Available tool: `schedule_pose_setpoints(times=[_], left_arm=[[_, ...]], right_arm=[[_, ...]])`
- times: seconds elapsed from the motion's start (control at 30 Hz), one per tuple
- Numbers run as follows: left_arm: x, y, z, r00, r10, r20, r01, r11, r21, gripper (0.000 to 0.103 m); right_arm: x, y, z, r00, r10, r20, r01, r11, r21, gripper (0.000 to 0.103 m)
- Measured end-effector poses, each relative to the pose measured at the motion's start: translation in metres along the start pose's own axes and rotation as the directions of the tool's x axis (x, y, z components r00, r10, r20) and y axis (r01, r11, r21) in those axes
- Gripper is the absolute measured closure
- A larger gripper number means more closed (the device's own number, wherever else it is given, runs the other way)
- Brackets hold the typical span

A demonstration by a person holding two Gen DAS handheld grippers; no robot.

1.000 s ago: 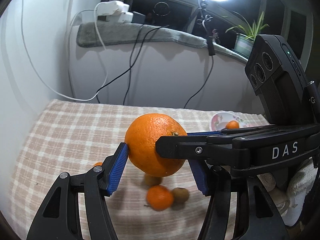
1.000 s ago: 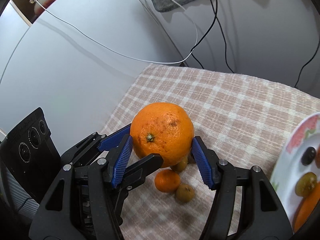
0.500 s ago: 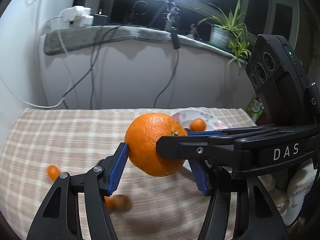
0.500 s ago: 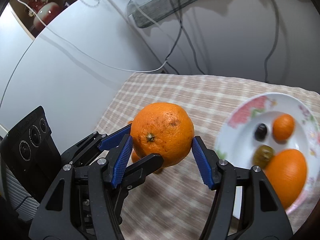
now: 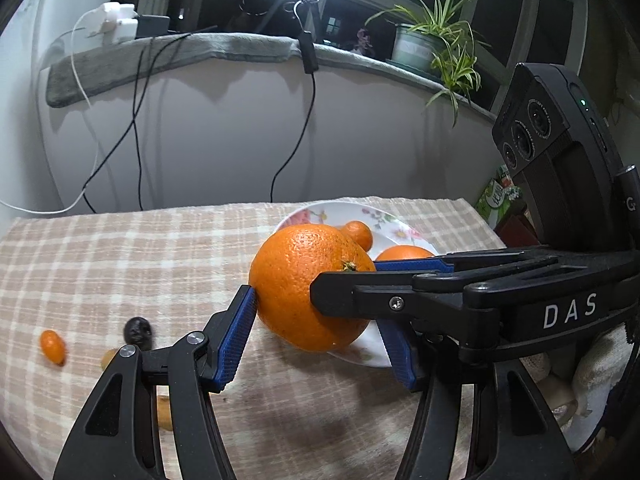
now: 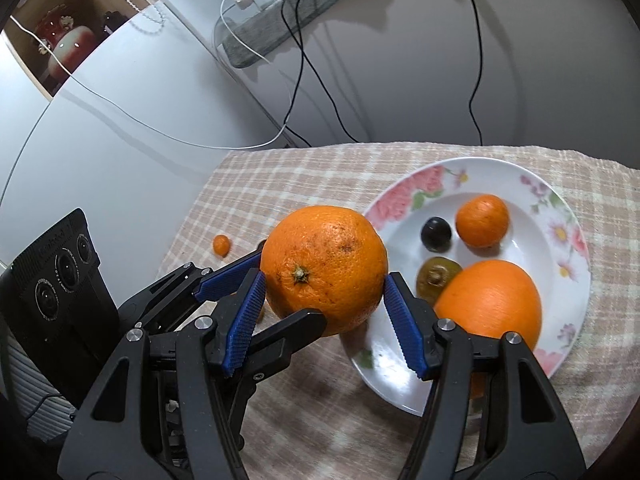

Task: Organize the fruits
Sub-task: 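Carry the large orange onto the plate and open the right gripper, then move both grippers back toward the small fruits on the tablecloth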

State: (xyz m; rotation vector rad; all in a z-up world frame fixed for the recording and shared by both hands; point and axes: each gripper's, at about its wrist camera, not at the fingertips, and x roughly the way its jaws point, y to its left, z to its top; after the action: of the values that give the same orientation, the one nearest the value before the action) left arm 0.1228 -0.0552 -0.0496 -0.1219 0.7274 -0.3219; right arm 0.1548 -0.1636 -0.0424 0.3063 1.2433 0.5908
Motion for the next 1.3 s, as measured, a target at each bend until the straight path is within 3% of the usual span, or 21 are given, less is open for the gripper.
schedule_pose_setpoints(times=[0.57, 1.3], left_arm=[[0.011, -0.001, 0.0, 0.999, -0.024, -0.026, 0.024, 1.0, -0.006, 0.043], [-0.02, 0.004, -0.011, 1.0, -0.005, 0.005, 0.005, 1.0, 0.022, 0.043]], right_arm=[[-0.007, -0.001, 0.0, 0.998, -0.054, 0.019, 0.054, 0.998, -0.038, 0.039], [-0.032, 0.009, -0.009, 0.991, -0.076, 0.114, 0.084, 0.994, -0.066, 0.039]])
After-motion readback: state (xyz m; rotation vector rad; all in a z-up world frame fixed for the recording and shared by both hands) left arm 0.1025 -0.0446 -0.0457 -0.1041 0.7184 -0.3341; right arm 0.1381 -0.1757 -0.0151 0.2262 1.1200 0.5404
